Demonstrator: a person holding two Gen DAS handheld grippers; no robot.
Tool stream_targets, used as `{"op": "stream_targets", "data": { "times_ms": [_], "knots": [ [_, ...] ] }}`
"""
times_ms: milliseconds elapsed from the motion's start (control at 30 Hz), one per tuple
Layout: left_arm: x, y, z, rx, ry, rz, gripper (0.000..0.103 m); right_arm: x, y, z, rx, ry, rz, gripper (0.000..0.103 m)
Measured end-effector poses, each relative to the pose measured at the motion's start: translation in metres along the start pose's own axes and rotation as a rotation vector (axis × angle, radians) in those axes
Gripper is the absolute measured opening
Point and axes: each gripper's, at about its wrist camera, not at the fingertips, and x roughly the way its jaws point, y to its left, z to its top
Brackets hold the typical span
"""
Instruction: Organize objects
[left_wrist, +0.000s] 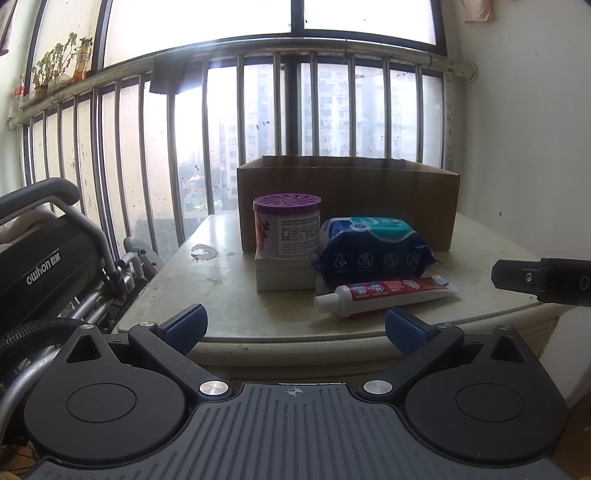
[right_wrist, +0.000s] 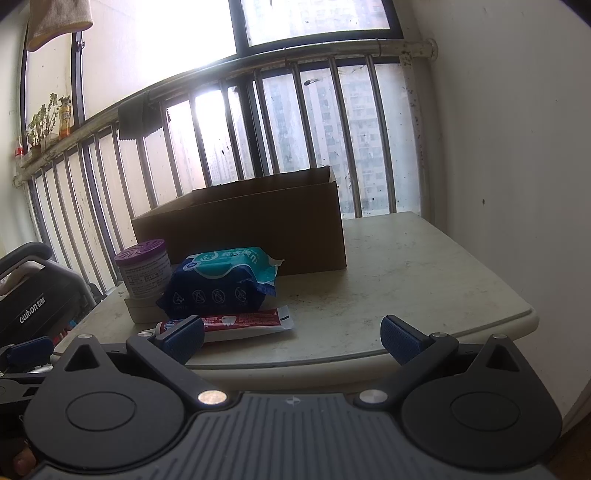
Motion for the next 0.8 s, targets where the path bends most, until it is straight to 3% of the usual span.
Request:
{"op": "stream_targets", "data": {
  "times_ms": [800],
  "knots": [
    [-0.001,0.0005,0.0004,-0.001,-0.002,0.005,0.103,0.0006,0.0,-0.0008,-0.001,0.005,-0.002,0.103]
  ]
}}
